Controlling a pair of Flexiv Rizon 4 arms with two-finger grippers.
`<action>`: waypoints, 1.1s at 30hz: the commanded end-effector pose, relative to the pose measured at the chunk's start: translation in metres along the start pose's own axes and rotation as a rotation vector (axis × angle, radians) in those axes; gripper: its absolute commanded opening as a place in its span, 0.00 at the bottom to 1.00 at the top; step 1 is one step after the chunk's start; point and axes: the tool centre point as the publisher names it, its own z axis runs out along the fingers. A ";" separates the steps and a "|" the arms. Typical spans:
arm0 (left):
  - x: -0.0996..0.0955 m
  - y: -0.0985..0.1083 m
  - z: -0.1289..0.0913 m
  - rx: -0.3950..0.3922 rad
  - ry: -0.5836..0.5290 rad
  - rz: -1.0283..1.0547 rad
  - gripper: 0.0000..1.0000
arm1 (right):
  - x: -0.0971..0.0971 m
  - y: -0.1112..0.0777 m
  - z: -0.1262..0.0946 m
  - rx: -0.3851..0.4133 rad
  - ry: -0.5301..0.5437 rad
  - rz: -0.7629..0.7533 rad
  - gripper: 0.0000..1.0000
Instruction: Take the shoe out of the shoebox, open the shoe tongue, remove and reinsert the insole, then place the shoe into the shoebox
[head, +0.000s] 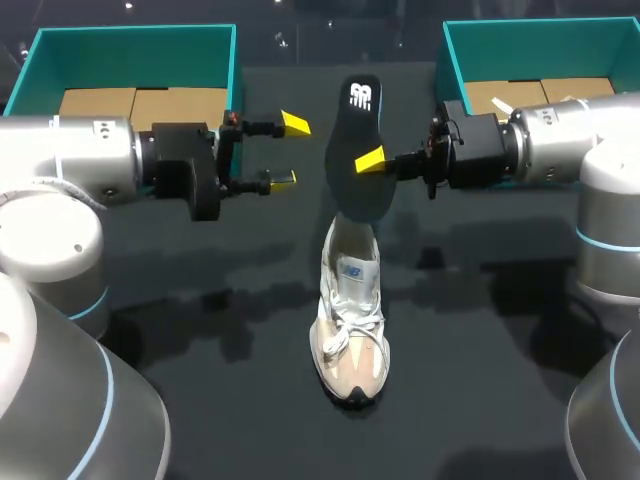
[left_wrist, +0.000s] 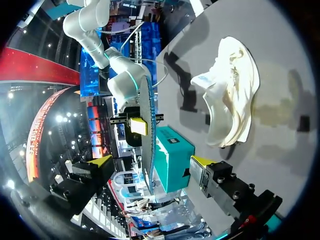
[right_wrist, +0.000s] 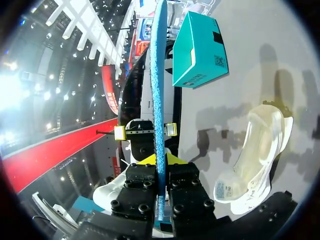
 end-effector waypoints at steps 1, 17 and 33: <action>0.003 -0.003 -0.002 -0.036 0.105 -0.079 1.00 | 0.000 0.003 0.001 0.000 -0.007 -0.030 0.00; 0.016 0.012 -0.031 -0.086 0.389 -0.476 1.00 | -0.018 0.014 -0.002 -0.072 -0.031 -0.112 0.00; 0.036 0.013 -0.032 -0.118 0.597 -0.800 1.00 | -0.041 0.022 -0.005 -0.137 -0.059 -0.188 0.00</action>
